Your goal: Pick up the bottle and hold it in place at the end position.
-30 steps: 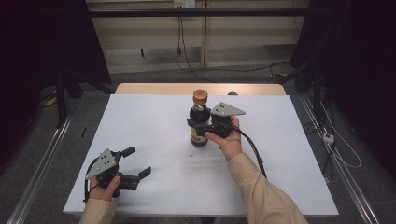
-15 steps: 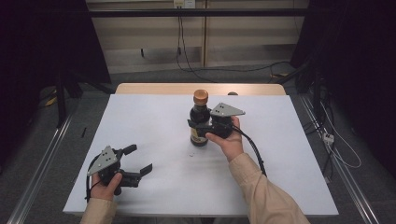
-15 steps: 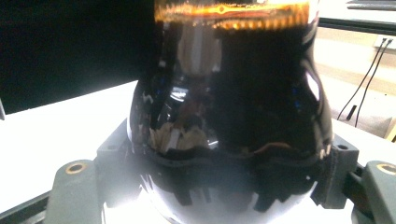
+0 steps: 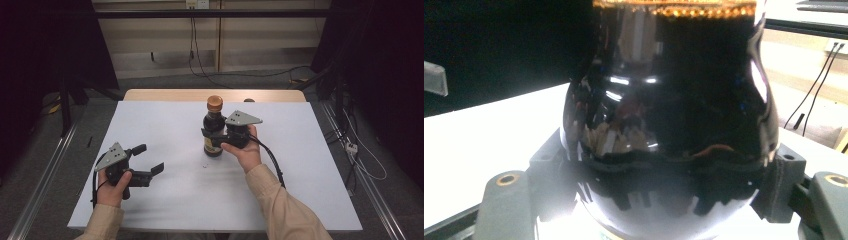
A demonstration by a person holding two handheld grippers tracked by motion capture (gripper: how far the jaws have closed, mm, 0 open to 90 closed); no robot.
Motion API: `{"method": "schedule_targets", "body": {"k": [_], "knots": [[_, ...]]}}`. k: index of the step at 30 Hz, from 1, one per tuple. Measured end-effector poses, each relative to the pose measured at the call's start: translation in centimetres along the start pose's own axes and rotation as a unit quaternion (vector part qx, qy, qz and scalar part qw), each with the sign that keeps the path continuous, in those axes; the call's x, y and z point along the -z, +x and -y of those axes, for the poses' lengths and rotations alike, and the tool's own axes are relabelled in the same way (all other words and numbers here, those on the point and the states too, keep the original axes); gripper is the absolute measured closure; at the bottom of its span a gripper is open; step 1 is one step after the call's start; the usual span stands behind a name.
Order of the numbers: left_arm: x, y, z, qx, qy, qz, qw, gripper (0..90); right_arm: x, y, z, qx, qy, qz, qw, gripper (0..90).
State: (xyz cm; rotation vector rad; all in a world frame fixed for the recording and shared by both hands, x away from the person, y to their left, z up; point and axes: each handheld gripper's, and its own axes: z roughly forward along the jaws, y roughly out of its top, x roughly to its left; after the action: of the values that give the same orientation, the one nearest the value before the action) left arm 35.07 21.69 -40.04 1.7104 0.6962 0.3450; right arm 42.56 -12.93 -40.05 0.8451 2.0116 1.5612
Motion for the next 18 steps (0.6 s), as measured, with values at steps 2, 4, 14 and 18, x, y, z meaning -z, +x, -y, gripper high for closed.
{"method": "schedule_targets", "body": {"k": [2,4,14,18], "knots": [[-0.4,-0.1,-0.5,-0.003,0.002,0.005,1.0,3.4,0.0,0.0,0.0,0.0,0.0,0.0,1.0,27.0],[-0.9,-0.2,-0.9,-0.002,0.002,0.013,0.9999,3.4,0.0,0.0,0.0,0.001,0.0,0.0,1.0,27.1],[-1.8,-0.3,-3.3,-0.001,-0.003,0.037,0.9993,5.5,0.0,-0.1,0.1,-0.004,-0.001,-0.006,1.0,27.3],[-2.1,-0.1,-4.2,0.0,-0.002,0.036,0.9993,5.4,0.0,-0.1,0.1,-0.009,-0.001,-0.009,0.9999,27.5]]}}
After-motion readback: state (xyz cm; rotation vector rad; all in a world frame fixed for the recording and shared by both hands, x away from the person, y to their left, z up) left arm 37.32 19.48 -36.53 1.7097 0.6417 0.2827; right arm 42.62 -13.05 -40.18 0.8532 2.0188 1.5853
